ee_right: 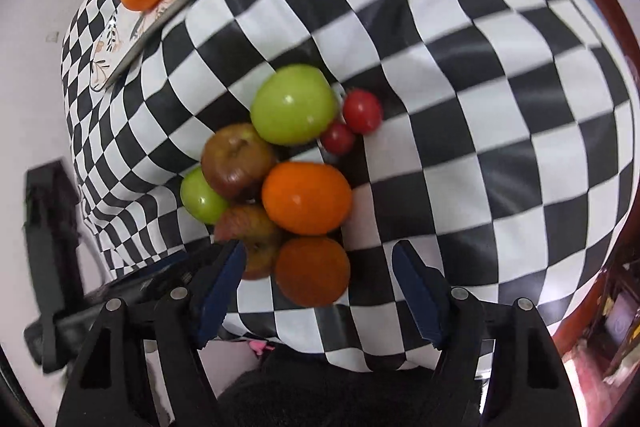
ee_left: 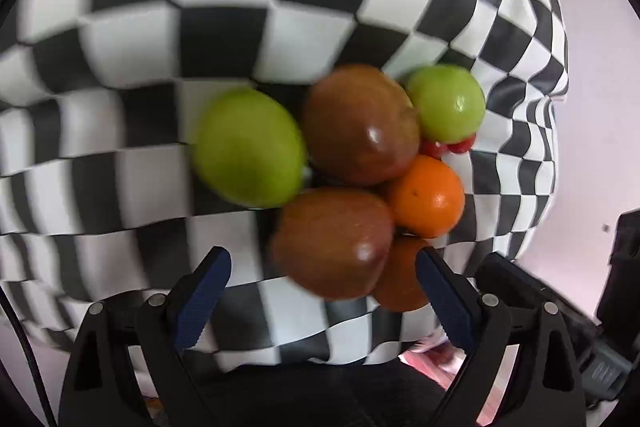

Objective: Organize fruits
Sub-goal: 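Grasp a red apple with the left tool while the right tool grasps a dark orange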

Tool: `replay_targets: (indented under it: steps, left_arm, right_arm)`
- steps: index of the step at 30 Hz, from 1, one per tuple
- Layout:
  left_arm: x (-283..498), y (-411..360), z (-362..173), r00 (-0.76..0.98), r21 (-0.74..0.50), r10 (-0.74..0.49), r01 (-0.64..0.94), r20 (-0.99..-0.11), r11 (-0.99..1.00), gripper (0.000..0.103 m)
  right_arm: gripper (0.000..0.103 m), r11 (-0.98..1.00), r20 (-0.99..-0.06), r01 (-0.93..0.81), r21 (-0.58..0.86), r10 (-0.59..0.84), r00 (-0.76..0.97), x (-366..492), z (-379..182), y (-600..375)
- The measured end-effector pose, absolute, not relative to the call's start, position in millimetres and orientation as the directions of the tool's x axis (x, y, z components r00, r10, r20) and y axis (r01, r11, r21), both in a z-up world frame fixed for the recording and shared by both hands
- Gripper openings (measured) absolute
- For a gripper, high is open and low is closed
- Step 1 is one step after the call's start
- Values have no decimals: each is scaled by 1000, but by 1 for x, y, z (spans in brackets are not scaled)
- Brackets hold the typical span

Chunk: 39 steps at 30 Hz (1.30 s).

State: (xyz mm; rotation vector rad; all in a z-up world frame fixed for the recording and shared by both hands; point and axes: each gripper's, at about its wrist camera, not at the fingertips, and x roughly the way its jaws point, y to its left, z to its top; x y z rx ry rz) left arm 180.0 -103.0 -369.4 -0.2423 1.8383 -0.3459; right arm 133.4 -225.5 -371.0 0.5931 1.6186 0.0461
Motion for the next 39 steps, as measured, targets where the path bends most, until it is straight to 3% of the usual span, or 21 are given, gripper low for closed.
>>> replay_targets:
  steps: [1, 2, 3, 4, 8, 14, 19, 26, 39]
  left_arm:
    - [180, -105, -374, -289, -371, -354, 3, -889, 929, 93]
    - [181, -107, -378, -285, -390, -373, 3, -883, 921, 86]
    - [180, -108, -383, -289, -384, -365, 9, -885, 923, 69]
    - [180, -107, -385, -289, -391, -372, 8, -882, 920, 68]
    - [177, -107, -379, -254, -392, -373, 26, -892, 920, 67]
    - [164, -91, -349, -172, -249, -223, 143, -959, 958, 67]
    - [171, -79, -377, -236, -292, -267, 80, -934, 953, 68]
    - [179, -86, -384, -208, -283, -263, 76, -942, 956, 67]
    - [176, -98, -386, -247, -279, -254, 74, -935, 957, 68]
  right_arm:
    - [78, 857, -913, 355, 373, 406, -21, 130, -374, -227]
    - [78, 853, -911, 363, 376, 412, -22, 127, -377, -229]
    - [78, 847, -908, 371, 381, 419, -23, 124, -379, -232]
    - [78, 841, -904, 377, 387, 427, -23, 122, -381, -233]
    - [78, 822, -883, 378, 426, 469, -25, 114, -390, -235]
    - [78, 773, -835, 402, 490, 549, -38, 106, -410, -232]
    - [78, 788, -835, 373, 489, 547, -60, 110, -421, -215]
    - [60, 844, -863, 293, 450, 495, -101, 123, -434, -188]
    - [60, 843, -855, 277, 460, 505, -117, 127, -439, -180]
